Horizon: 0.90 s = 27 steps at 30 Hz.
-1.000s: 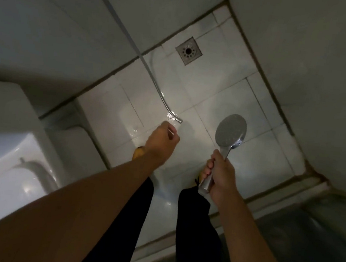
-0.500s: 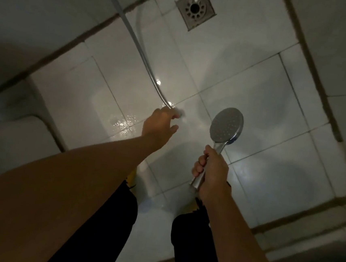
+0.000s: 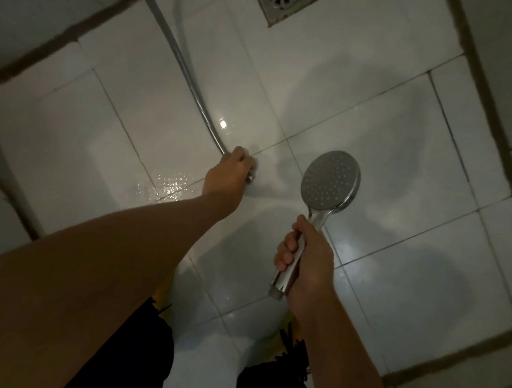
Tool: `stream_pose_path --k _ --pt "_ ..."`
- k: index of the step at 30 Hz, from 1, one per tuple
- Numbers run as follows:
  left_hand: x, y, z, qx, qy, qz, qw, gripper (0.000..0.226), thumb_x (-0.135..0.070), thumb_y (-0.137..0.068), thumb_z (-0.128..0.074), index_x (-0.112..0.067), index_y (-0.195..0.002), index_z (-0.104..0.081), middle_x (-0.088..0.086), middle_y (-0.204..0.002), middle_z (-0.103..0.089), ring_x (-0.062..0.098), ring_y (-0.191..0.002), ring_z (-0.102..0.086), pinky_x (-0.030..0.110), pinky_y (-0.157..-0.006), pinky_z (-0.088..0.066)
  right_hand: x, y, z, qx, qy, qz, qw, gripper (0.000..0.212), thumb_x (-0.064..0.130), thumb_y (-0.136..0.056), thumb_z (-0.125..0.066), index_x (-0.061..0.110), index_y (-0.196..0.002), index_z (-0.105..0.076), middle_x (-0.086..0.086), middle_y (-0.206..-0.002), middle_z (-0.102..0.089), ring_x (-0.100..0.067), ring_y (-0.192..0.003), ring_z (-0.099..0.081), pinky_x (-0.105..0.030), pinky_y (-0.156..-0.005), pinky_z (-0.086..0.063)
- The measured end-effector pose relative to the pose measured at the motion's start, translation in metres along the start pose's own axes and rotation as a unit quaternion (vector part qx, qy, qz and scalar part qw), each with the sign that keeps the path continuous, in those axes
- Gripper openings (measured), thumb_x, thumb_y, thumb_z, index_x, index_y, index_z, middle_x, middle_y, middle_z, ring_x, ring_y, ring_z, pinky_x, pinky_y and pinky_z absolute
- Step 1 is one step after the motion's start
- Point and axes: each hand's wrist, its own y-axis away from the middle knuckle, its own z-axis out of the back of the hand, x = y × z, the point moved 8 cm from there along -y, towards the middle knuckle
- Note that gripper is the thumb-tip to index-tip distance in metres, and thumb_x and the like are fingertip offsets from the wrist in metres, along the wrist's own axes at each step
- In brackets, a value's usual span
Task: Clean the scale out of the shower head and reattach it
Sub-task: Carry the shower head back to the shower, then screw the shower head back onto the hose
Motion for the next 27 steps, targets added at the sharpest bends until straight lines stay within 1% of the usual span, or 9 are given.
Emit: stream_pose_path --k 3,6,9,11,13,17,23,25,27 --pt "-0.001 -0.007 0.000 -0.003 -0.050 -0.031 0.998 0.027 -0.006 -0.079 -0.069 -0.011 -0.104 -0.063 0.011 -0.116 -0.054 0.030 -0.104 -0.050 0.036 -0.076 -0.045 0.005 -0.003 0.000 0.000 -0.002 0.004 1.000 0.018 0.022 -0.095 -0.055 0.012 -0.082 -0.048 0.000 -0.053 -0.042 -0.010 -0.036 -0.036 -0.021 -0.034 -0.031" --pt "-0.003 -0.004 0.011 -0.024 -0.078 -0.063 0.995 0.025 -0.011 -0.082 -0.067 -0.011 -0.107 -0.063 0.012 -0.112 -0.059 0.033 -0.105 -0.051 0.041 -0.087 -0.038 0.011 0.004 0.001 0.001 -0.011 0.006 1.000 0.017 0.022 -0.095 -0.056 0.012 -0.083 -0.049 0.000 -0.053 -0.042 -0.011 -0.037 -0.036 -0.021 -0.035 -0.031" --pt "-0.003 0.011 0.026 0.014 0.016 -0.030 0.999 0.020 -0.022 -0.092 -0.055 -0.020 -0.112 -0.058 0.003 -0.109 -0.064 0.025 -0.110 -0.051 0.045 -0.105 -0.025 0.020 0.021 -0.005 0.001 -0.015 0.007 1.000 0.016 0.023 -0.094 -0.056 0.012 -0.084 -0.049 0.000 -0.053 -0.043 -0.010 -0.037 -0.036 -0.020 -0.035 -0.031" --pt "-0.013 0.024 0.048 0.024 0.088 -0.025 0.995 0.017 -0.028 -0.095 -0.051 -0.024 -0.111 -0.055 -0.003 -0.102 -0.066 0.019 -0.101 -0.057 0.046 -0.108 -0.026 0.029 0.037 -0.013 -0.002 -0.023 0.005 1.000 0.017 0.023 -0.094 -0.056 0.012 -0.083 -0.048 0.001 -0.053 -0.042 -0.010 -0.037 -0.036 -0.020 -0.035 -0.031" --pt "-0.030 0.041 0.079 0.012 0.123 -0.053 0.991 0.018 -0.031 -0.097 -0.047 -0.026 -0.113 -0.053 -0.005 -0.097 -0.066 0.016 -0.089 -0.058 0.046 -0.101 -0.037 0.041 0.060 -0.024 -0.004 -0.032 0.004 0.999 0.018 0.023 -0.095 -0.056 0.012 -0.083 -0.047 0.001 -0.052 -0.041 -0.010 -0.036 -0.035 -0.020 -0.035 -0.030" --pt "-0.073 0.084 0.148 0.071 0.179 -0.094 0.977 0.026 -0.041 -0.099 -0.033 -0.029 -0.119 -0.045 0.002 -0.093 -0.058 0.017 -0.073 -0.056 0.037 -0.066 -0.051 0.078 0.118 -0.052 0.009 -0.053 0.014 0.998 0.019 0.024 -0.095 -0.054 0.013 -0.081 -0.047 0.002 -0.051 -0.040 -0.009 -0.036 -0.034 -0.019 -0.034 -0.029" --pt "-0.141 0.162 0.294 0.094 0.242 -0.140 0.956 0.027 -0.037 -0.101 -0.030 -0.027 -0.119 -0.048 -0.007 -0.091 -0.059 0.008 -0.080 -0.057 0.026 -0.073 -0.046 0.154 0.239 -0.105 0.065 -0.127 0.045 0.989 0.023 0.025 -0.096 -0.051 0.014 -0.077 -0.046 0.002 -0.053 -0.036 -0.008 -0.037 -0.031 -0.020 -0.034 -0.028" --pt "-0.162 0.189 0.347 0.077 0.259 -0.130 0.954 0.025 -0.033 -0.101 -0.034 -0.026 -0.121 -0.048 -0.010 -0.085 -0.057 0.008 -0.076 -0.056 0.020 -0.070 -0.044 0.180 0.286 -0.125 0.083 -0.153 0.049 0.984 0.023 0.025 -0.096 -0.052 0.014 -0.076 -0.048 0.003 -0.053 -0.035 -0.008 -0.039 -0.031 -0.019 -0.034 -0.028" --pt "-0.179 0.215 0.393 0.070 0.283 -0.117 0.949 0.028 -0.030 -0.099 -0.035 -0.027 -0.125 -0.045 -0.008 -0.083 -0.056 0.012 -0.072 -0.055 0.024 -0.067 -0.045 0.205 0.336 -0.143 0.099 -0.167 0.055 0.979 0.022 0.025 -0.095 -0.053 0.014 -0.075 -0.049 0.003 -0.054 -0.035 -0.008 -0.040 -0.031 -0.020 -0.034 -0.028"
